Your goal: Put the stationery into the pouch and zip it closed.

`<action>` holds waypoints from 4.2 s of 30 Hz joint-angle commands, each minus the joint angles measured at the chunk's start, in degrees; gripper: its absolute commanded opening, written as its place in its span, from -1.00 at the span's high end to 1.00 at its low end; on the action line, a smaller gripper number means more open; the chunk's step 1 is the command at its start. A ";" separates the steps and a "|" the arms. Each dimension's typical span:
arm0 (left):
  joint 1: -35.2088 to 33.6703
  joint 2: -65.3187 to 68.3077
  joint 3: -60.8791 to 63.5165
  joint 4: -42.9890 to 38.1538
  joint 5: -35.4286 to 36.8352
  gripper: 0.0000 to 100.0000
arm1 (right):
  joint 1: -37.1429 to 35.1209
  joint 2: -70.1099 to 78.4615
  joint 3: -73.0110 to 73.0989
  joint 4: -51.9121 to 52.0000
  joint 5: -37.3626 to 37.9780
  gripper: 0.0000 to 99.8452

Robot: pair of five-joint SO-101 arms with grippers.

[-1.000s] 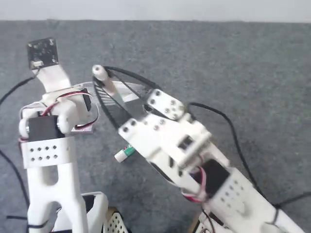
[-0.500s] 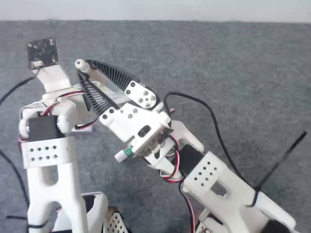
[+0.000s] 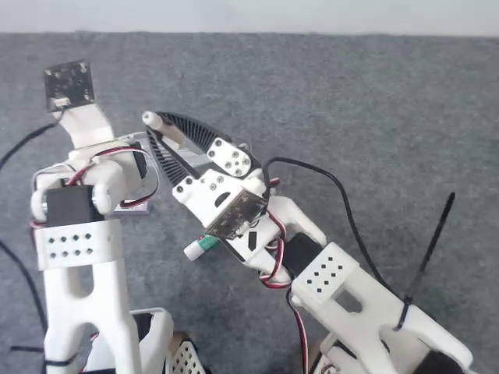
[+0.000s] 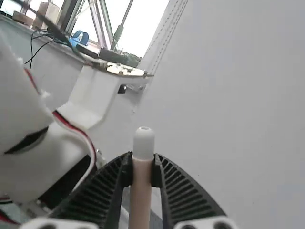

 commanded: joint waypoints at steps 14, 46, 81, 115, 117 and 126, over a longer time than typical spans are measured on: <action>-0.53 -0.35 -0.84 -1.76 0.97 0.98 | 4.44 -1.01 3.16 -0.57 0.79 0.65; -0.97 -0.53 0.31 -3.87 2.11 0.98 | 7.96 -16.04 -10.73 45.76 -12.40 0.65; -12.84 -0.35 0.40 -3.78 1.93 0.98 | 13.49 -9.54 -11.52 74.68 -20.66 0.65; -12.84 -0.35 3.12 -3.69 0.70 0.98 | 16.84 38.02 -23.38 67.47 -17.85 0.75; -12.84 -0.35 3.21 -3.60 0.70 0.98 | 16.66 39.96 -24.09 67.47 -17.85 0.75; -12.84 -0.35 3.65 -3.60 0.70 0.98 | 16.92 48.84 -30.86 73.45 -17.76 0.76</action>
